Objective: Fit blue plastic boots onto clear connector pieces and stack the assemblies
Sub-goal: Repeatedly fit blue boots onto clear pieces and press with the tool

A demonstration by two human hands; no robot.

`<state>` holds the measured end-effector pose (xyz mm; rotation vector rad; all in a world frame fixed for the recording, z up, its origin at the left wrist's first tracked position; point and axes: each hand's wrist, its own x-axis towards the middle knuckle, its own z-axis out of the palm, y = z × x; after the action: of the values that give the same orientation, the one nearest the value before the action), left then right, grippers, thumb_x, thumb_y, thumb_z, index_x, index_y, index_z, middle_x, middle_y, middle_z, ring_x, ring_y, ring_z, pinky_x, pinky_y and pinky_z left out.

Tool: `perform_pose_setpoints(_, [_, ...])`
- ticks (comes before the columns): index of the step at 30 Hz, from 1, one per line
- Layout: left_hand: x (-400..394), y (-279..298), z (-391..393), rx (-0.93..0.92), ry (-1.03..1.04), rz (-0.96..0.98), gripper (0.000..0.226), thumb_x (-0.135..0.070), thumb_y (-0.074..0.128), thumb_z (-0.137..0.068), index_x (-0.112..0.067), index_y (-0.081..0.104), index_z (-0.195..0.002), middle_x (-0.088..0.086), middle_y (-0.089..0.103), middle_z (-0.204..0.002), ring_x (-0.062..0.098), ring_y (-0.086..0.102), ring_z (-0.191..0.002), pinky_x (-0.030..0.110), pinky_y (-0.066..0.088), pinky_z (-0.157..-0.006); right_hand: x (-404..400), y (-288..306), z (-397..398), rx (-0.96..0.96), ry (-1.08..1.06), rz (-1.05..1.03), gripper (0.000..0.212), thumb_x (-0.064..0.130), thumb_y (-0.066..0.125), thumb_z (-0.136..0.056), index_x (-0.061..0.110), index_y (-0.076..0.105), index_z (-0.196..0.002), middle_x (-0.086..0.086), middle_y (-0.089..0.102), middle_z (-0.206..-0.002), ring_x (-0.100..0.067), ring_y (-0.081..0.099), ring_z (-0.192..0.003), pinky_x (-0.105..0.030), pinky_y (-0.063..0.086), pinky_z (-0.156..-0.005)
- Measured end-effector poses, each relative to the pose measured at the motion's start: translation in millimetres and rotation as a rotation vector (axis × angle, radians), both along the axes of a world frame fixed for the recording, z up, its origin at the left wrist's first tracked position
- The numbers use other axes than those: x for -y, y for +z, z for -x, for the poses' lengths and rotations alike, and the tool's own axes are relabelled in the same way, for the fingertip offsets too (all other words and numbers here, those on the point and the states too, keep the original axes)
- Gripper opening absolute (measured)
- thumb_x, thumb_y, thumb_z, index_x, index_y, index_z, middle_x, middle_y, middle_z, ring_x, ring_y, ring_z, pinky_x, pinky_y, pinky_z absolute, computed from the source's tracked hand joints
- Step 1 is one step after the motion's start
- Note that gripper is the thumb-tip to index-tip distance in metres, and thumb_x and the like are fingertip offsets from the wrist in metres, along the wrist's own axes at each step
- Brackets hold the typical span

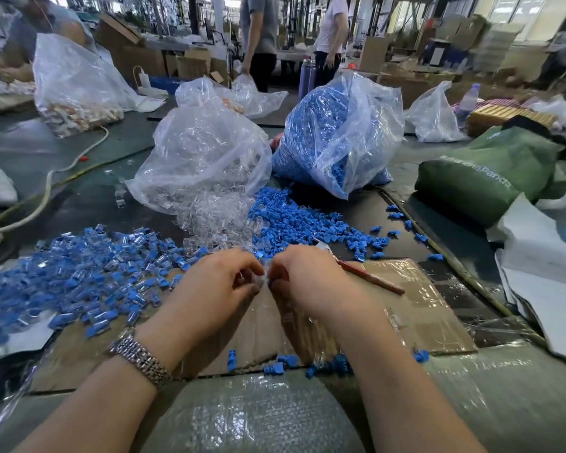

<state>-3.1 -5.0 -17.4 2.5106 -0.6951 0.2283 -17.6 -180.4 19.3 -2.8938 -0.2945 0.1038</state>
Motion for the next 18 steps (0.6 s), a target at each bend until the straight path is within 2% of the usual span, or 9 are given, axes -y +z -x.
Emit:
perform_pose_setpoints(3, [0,3,2,-0.042,0.017,0.049,0.012,-0.025,0.074,-0.09,-0.033,0.066,-0.095,-0.022,0.062,-0.088,-0.007,0.058,-0.081,0.009,0.046,-0.068,0,-2,2,0.025,0.0,-0.012,0.004,0.021,0.058,-0.099,0.021,0.062,-0.098,-0.002,0.061,-0.106,-0.026,0.058,-0.106,-0.041,0.046,-0.094])
perform_pose_setpoints(5, [0,3,3,-0.071,0.028,0.056,0.015,-0.023,0.072,-0.091,-0.034,0.065,-0.099,-0.021,0.061,-0.088,-0.01,0.057,-0.079,0.007,0.046,-0.066,4,-3,3,0.057,-0.025,-0.081,0.008,0.022,0.054,-0.101,0.018,0.06,-0.104,-0.002,0.064,-0.107,-0.024,0.059,-0.103,-0.042,0.049,-0.091])
perform_pose_setpoints(8, [-1,7,3,-0.161,0.037,0.17,0.016,-0.019,0.072,-0.092,-0.031,0.067,-0.101,-0.012,0.064,-0.085,-0.009,0.059,-0.076,0.007,0.047,-0.068,11,-3,2,0.078,-0.037,-0.192,0.008,0.023,0.059,-0.101,0.022,0.066,-0.105,0.005,0.065,-0.101,-0.017,0.06,-0.095,-0.032,0.047,-0.081])
perform_pose_setpoints(10, [-4,11,2,-0.295,0.055,0.319,0.013,-0.014,0.072,-0.091,-0.026,0.071,-0.095,-0.002,0.071,-0.081,-0.002,0.066,-0.072,0.009,0.05,-0.065,14,-2,1,0.1,-0.046,-0.301,0.007,0.028,0.067,-0.098,0.026,0.073,-0.101,0.011,0.067,-0.092,-0.008,0.061,-0.087,-0.025,0.047,-0.079])
perform_pose_setpoints(13, [-9,16,3,-0.573,0.101,0.587,0.008,-0.012,0.076,-0.087,-0.019,0.077,-0.092,0.002,0.078,-0.085,0.012,0.073,-0.074,0.015,0.055,-0.065,16,-1,1,0.134,-0.056,-0.537,0.007,0.027,0.073,-0.094,0.027,0.079,-0.098,0.013,0.073,-0.086,-0.003,0.066,-0.08,-0.015,0.052,-0.074])
perform_pose_setpoints(15, [-11,19,2,-0.77,0.081,0.844,0.015,-0.012,0.075,-0.082,-0.01,0.079,-0.095,0.014,0.077,-0.092,0.021,0.073,-0.078,0.023,0.06,-0.069,17,0,3,0.156,-0.042,-0.671,0.009,0.023,0.073,-0.094,0.026,0.08,-0.1,0.013,0.073,-0.083,-0.005,0.068,-0.078,-0.018,0.056,-0.074])
perform_pose_setpoints(18, [-12,22,1,-0.909,0.02,1.113,0.019,-0.01,0.07,-0.081,-0.002,0.077,-0.097,0.02,0.073,-0.092,0.019,0.07,-0.072,0.023,0.06,-0.063,19,4,5,0.2,0.003,-0.81,0.005,0.019,0.075,-0.092,0.021,0.078,-0.096,0.011,0.072,-0.08,-0.005,0.068,-0.076,-0.021,0.056,-0.076])
